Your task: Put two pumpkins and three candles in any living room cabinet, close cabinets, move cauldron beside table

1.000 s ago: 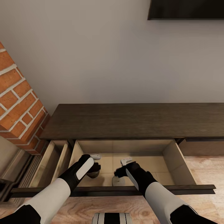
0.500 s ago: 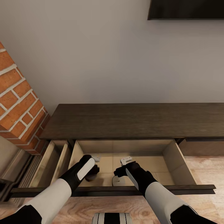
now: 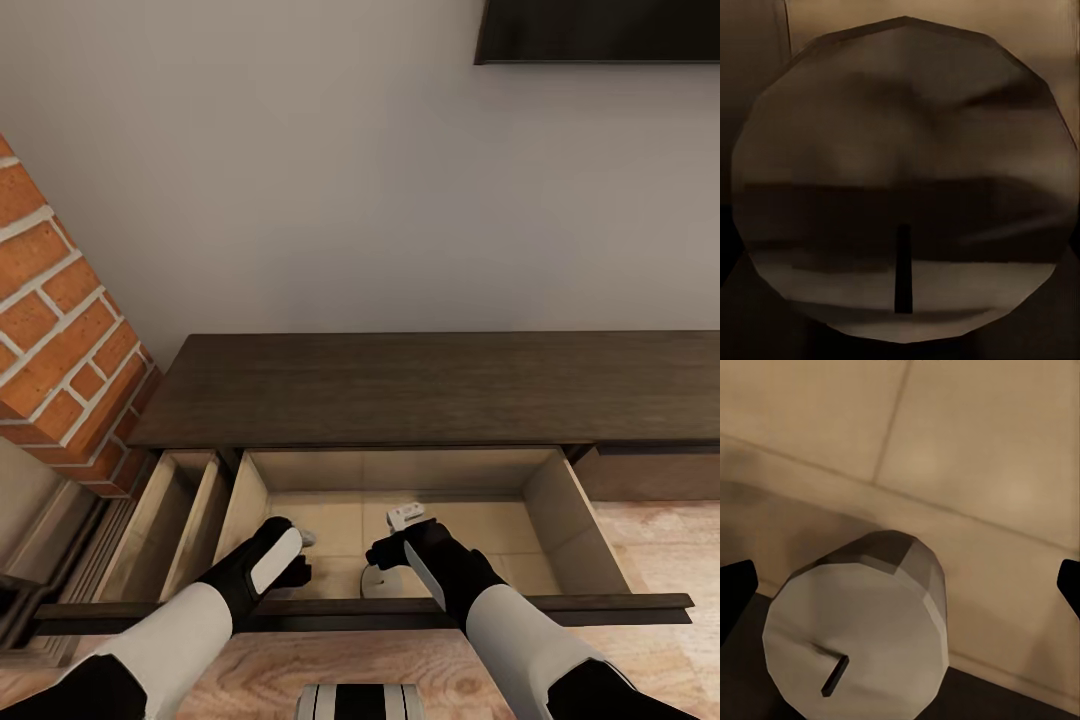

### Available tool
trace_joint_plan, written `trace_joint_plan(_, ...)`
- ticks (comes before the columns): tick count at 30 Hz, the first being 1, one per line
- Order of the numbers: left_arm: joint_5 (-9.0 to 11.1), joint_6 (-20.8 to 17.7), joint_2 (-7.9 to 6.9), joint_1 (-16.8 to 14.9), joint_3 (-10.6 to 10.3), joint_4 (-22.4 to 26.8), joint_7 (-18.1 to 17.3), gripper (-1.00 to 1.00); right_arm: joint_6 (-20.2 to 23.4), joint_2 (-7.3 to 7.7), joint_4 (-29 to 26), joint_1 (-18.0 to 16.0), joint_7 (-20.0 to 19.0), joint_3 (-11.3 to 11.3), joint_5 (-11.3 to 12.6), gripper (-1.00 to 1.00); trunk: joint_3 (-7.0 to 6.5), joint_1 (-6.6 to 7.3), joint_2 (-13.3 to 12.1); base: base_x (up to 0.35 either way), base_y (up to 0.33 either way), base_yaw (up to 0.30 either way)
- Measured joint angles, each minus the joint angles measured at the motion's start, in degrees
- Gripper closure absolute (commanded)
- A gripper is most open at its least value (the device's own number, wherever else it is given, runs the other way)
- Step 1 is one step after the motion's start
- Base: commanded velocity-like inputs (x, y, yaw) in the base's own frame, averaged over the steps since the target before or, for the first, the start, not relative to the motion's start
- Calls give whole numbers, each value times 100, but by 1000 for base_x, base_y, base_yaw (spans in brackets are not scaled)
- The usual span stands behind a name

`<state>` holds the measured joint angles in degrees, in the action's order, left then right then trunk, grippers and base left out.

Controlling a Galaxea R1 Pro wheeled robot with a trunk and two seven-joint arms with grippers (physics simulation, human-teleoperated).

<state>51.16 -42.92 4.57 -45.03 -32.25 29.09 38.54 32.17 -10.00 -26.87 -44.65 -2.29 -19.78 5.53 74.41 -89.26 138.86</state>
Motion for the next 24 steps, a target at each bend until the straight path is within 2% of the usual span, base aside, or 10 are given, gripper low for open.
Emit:
trace_joint_plan(2,38,157,0,-88,-1,-269,-270,100,0,0,-1,0,0,0,0,-100,0,0,0,0,0,0)
trace_joint_plan(4,-7,325,-1,-32,-9,-293,-393,100,0,0,-2,-1,0,0,0,-100,0,0,0,0,0,0)
trace_joint_plan(9,26,463,-13,6,-5,-307,-456,100,0,0,-2,-1,0,-1,0,-100,0,0,0,0,0,0)
trace_joint_plan(10,33,469,-15,6,-4,-310,-458,-100,0,0,1,-1,0,-1,0,-100,0,0,0,0,0,0)
trace_joint_plan(11,200,485,-20,12,9,-334,-469,-100,0,0,-1,0,-2,-2,1,-100,1,-1,-1,0,0,0)
trace_joint_plan(24,193,471,-44,12,17,-292,-462,-100,0,0,5,0,-2,0,0,-100,1,-1,0,0,0,0)
